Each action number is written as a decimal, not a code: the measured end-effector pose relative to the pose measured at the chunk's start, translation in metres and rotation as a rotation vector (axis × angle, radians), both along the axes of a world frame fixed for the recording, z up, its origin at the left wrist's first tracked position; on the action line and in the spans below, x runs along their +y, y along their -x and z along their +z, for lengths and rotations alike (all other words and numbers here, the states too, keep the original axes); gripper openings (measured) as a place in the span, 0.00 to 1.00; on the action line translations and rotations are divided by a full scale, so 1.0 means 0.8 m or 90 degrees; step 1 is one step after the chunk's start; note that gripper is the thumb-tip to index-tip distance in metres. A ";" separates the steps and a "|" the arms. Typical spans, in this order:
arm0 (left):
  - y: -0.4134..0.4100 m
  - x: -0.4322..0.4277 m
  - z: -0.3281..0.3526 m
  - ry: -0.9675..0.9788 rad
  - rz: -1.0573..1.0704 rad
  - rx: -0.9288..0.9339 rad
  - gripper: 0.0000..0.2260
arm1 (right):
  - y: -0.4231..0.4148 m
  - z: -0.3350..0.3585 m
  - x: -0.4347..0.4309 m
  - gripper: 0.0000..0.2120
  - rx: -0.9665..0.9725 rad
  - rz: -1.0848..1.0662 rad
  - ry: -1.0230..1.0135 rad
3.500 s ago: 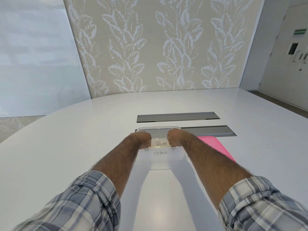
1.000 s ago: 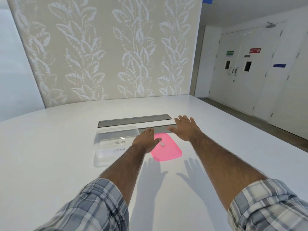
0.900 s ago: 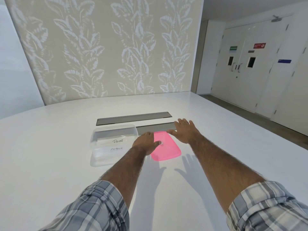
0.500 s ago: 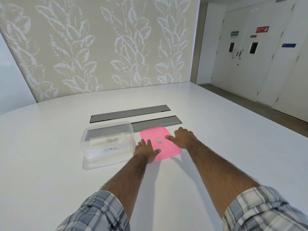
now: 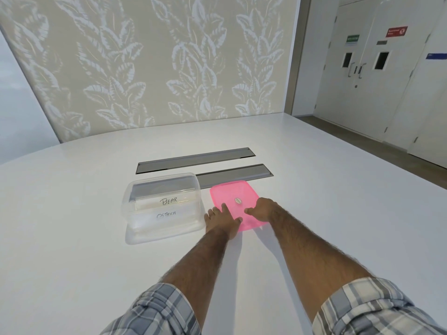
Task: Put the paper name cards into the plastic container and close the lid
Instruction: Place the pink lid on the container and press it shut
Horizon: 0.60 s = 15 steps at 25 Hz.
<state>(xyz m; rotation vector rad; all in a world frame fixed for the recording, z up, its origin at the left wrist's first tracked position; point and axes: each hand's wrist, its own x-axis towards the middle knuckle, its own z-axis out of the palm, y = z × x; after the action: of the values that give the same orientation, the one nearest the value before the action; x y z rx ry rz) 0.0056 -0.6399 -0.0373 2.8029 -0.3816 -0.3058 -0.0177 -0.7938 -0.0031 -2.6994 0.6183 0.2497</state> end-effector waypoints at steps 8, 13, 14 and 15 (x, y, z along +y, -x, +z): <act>-0.004 -0.007 0.011 0.293 0.045 0.044 0.33 | 0.001 0.002 -0.004 0.28 -0.064 -0.100 -0.077; 0.002 -0.010 0.029 0.354 -0.006 -0.004 0.34 | 0.001 0.005 -0.013 0.31 -0.134 -0.196 -0.217; 0.000 -0.010 0.032 0.369 -0.017 -0.018 0.35 | 0.000 0.009 -0.015 0.33 -0.155 -0.231 -0.249; -0.002 -0.009 0.038 0.382 -0.025 -0.026 0.35 | 0.001 0.015 -0.016 0.34 -0.178 -0.265 -0.271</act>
<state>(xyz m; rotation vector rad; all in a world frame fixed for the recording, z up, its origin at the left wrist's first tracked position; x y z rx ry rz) 0.0072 -0.6468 -0.0071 2.2170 -0.4497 -0.1146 -0.0182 -0.8070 0.0089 -2.0916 0.9005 -0.0959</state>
